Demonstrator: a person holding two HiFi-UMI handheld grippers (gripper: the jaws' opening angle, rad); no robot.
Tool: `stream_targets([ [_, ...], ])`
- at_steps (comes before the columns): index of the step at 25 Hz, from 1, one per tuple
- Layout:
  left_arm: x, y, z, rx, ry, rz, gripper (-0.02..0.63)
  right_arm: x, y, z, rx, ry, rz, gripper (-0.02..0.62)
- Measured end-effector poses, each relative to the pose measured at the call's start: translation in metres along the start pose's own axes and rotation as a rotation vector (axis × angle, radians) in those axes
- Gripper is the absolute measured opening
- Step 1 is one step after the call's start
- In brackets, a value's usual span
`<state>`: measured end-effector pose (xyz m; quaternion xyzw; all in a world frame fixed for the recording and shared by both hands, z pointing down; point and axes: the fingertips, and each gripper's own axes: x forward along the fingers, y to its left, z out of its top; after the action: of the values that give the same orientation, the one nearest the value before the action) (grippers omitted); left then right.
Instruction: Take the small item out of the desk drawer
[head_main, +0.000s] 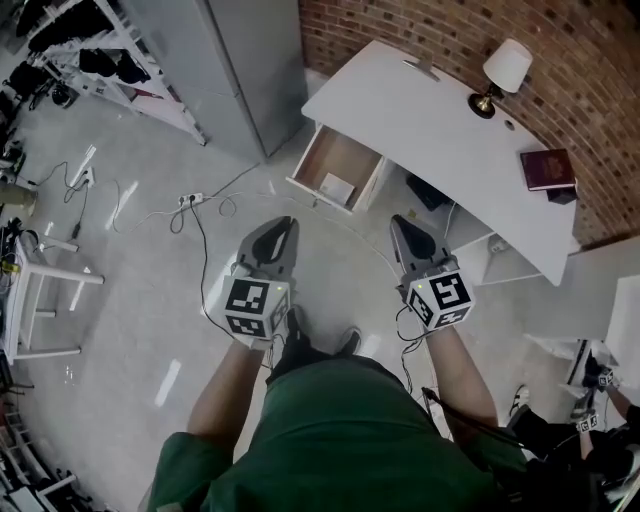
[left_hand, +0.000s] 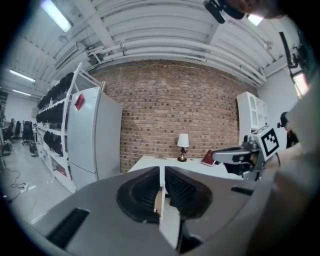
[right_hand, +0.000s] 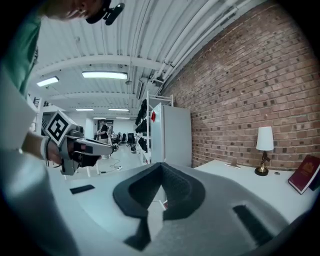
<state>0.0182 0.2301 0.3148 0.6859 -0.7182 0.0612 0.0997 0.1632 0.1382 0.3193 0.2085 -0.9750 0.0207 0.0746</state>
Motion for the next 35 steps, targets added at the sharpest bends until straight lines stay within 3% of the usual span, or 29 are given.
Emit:
stream_targets([
  [19,0.005,0.156,0.01,-0.014,-0.055,-0.071,0.026,0.095,0.038,0.029,-0.015,0.012,-0.208,0.005],
  [28,0.009,0.187,0.013,-0.04,-0.061,-0.104,0.026,0.12,0.055,0.034,-0.013,0.029,-0.222,0.005],
  [35,0.032,0.205,0.023,-0.055,-0.069,-0.082,0.026,0.133,0.04,0.03,0.005,0.017,-0.238,0.004],
])
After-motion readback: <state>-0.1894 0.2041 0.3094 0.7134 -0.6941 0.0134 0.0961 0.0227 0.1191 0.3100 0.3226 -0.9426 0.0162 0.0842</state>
